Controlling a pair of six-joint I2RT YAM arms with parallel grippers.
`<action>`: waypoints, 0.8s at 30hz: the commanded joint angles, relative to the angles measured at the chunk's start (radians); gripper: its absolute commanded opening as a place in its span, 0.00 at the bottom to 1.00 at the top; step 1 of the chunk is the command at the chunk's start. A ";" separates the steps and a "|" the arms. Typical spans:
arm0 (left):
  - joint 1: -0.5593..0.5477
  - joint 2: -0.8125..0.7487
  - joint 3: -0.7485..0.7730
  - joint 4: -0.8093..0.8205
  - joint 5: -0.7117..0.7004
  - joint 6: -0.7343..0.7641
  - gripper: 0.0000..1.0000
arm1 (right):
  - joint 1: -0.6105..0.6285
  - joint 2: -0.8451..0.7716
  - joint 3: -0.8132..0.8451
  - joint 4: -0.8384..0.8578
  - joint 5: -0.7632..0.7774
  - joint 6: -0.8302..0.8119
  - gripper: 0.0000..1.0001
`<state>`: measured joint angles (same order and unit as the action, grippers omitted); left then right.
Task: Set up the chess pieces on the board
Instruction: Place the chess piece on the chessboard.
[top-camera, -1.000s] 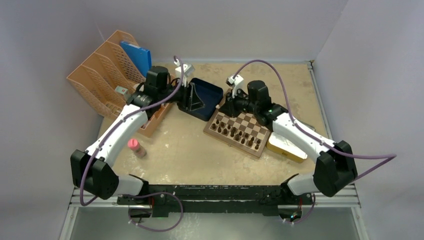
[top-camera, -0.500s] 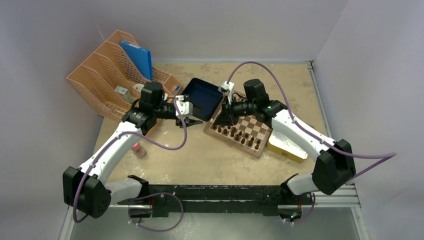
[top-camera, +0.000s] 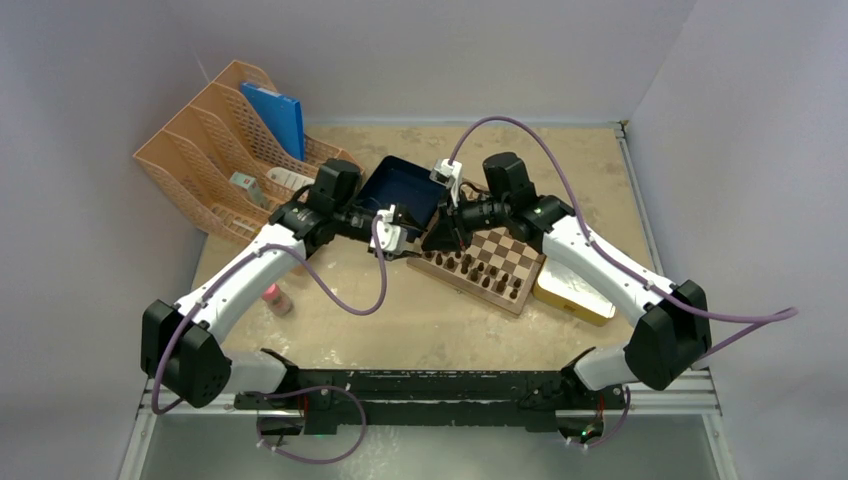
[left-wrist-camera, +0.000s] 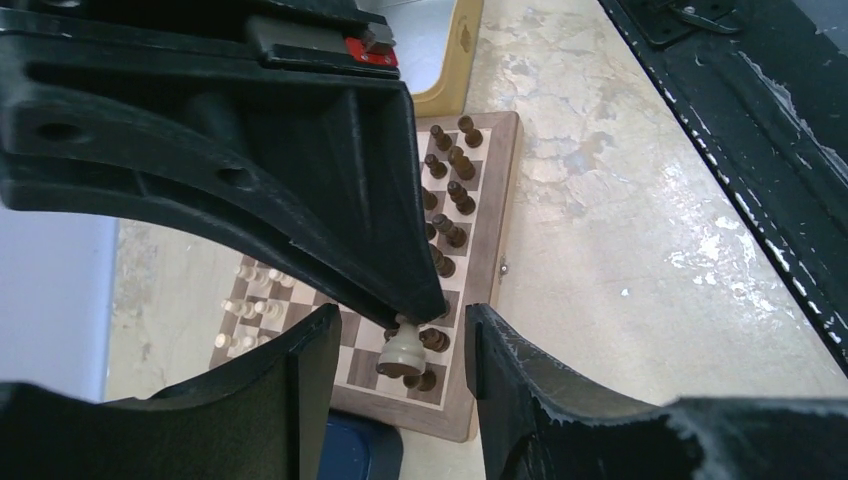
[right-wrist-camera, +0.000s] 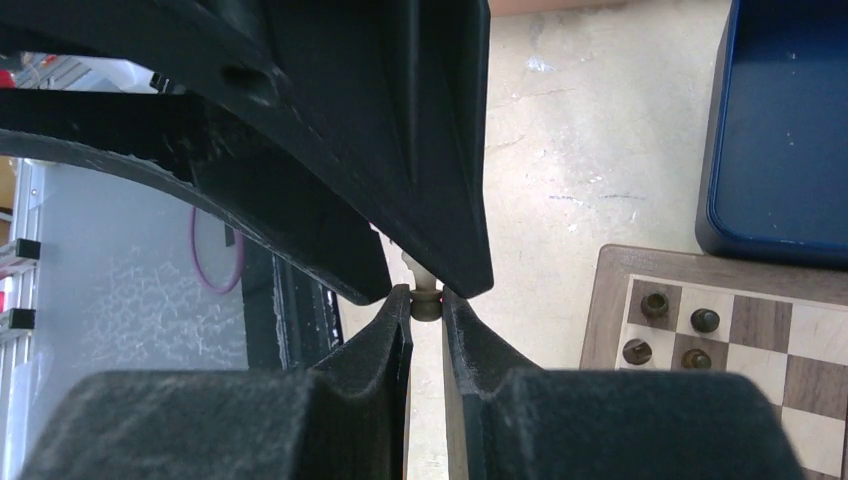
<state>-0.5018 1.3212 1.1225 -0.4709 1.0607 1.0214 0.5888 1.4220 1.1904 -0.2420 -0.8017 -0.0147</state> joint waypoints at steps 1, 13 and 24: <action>-0.010 0.011 0.056 -0.052 0.009 0.098 0.47 | 0.003 -0.006 0.050 0.006 -0.020 0.008 0.14; -0.020 0.029 0.089 -0.074 -0.045 0.095 0.30 | 0.003 0.006 0.068 -0.004 -0.012 -0.003 0.14; -0.021 -0.020 0.017 0.154 -0.137 -0.136 0.00 | -0.006 -0.061 -0.005 0.229 -0.006 0.287 0.18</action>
<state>-0.5175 1.3479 1.1652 -0.5098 0.9649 1.0096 0.5827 1.4254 1.2064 -0.2081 -0.7906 0.0967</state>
